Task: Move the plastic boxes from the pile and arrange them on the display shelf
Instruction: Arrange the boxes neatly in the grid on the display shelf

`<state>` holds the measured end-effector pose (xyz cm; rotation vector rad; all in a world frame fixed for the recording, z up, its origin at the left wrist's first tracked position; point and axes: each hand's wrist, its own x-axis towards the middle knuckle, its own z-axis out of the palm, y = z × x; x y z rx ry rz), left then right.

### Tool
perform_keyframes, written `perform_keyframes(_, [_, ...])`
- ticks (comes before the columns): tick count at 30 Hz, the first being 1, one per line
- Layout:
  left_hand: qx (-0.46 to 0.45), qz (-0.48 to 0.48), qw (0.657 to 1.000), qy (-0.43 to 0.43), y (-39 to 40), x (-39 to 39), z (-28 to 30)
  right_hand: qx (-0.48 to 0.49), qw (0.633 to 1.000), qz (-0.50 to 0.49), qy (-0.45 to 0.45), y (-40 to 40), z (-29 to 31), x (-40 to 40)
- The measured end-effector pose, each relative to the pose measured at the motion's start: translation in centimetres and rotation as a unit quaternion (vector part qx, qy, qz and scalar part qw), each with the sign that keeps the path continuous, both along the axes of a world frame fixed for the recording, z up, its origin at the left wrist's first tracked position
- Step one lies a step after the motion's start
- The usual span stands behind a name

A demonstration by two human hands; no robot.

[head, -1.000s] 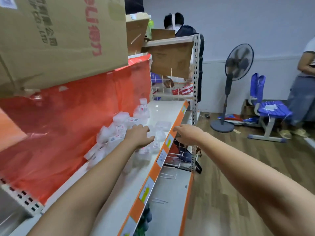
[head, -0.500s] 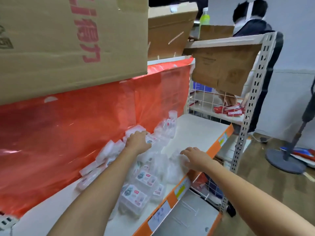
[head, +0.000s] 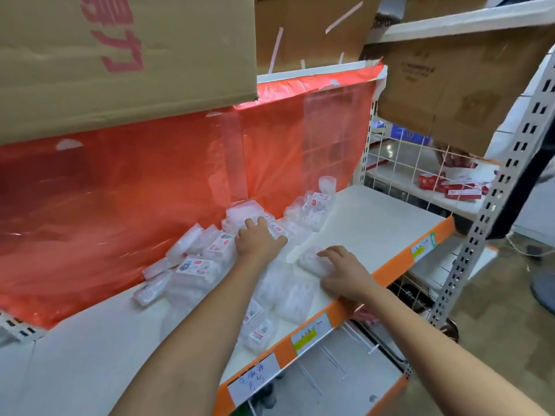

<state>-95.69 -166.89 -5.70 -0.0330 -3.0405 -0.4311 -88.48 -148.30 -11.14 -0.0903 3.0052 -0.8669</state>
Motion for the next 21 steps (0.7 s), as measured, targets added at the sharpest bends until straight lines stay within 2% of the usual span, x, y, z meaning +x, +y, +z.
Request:
perform_keyframes(4, [0.042,0.021,0.998,-0.04,0.5,0.5,0.0,-0.125,0.992,-0.032,0.01,0.9,0.3,0.1])
perform_keyframes(8, [0.072,0.035,0.995,-0.064,0.2,1.1,-0.3,-0.292,0.953,-0.078,-0.024,1.6,1.1,0.4])
perform_keyframes(13, [0.108,0.057,0.99,-0.064,0.1,1.1,-0.6,-0.36,0.921,-0.111,-0.097,1.7,2.2,0.5])
perform_keyframes(16, [0.128,0.055,0.989,-0.047,-0.3,1.4,-0.7,-0.423,0.887,-0.11,-0.147,1.9,2.7,0.5])
perform_keyframes(21, [0.201,0.017,0.978,-0.041,-1.7,2.9,-0.1,-0.495,0.844,-0.09,-0.187,2.4,2.8,0.4])
